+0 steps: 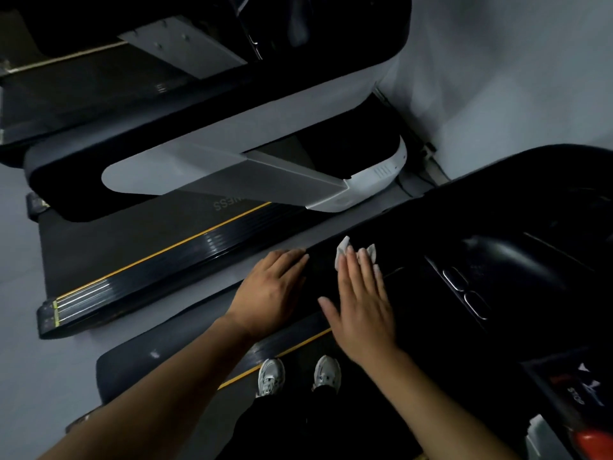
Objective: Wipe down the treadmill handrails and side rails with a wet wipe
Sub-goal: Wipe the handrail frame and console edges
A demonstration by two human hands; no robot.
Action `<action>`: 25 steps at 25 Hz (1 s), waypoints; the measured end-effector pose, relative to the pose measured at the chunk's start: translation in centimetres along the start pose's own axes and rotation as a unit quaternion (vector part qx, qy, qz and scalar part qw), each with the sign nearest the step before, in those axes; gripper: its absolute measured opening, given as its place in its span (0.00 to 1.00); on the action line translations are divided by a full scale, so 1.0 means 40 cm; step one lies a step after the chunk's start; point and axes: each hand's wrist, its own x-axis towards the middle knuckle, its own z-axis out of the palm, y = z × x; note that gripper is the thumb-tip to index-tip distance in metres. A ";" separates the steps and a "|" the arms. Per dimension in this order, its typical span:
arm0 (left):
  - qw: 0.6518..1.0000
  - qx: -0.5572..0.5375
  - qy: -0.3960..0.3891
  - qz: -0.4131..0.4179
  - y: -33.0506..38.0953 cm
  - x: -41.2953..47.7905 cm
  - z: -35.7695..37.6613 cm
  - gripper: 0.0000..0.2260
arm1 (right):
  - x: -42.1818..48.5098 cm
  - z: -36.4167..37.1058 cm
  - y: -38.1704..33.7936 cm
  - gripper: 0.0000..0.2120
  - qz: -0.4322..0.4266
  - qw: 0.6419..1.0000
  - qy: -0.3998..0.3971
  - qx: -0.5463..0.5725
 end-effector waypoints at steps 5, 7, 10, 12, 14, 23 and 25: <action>0.997 0.023 0.023 -0.073 -0.010 -0.040 -0.014 0.18 | 0.128 -0.031 0.022 0.36 -0.062 0.997 -0.039 -0.007; 0.996 0.022 0.026 -0.084 -0.002 -0.038 -0.003 0.18 | 0.168 -0.027 0.011 0.34 -0.134 0.990 -0.048 0.006; 0.996 0.027 0.033 -0.077 -0.004 -0.042 0.005 0.17 | 0.242 -0.040 0.067 0.34 -0.128 0.991 -0.025 0.034; 0.996 0.033 0.045 -0.072 -0.002 -0.044 0.006 0.17 | 0.265 -0.034 0.051 0.33 -0.116 0.993 -0.030 0.019; 0.996 0.033 0.055 -0.065 0.001 -0.043 0.006 0.16 | 0.259 -0.014 -0.011 0.30 -0.154 0.986 -0.055 -0.002; 0.995 0.051 0.056 -0.061 0.003 -0.043 0.002 0.17 | 0.257 -0.028 0.024 0.27 -0.144 0.988 -0.050 0.011; 0.996 0.051 0.053 -0.059 0.002 -0.047 0.003 0.18 | 0.201 -0.024 -0.012 0.28 -0.195 0.978 -0.066 0.020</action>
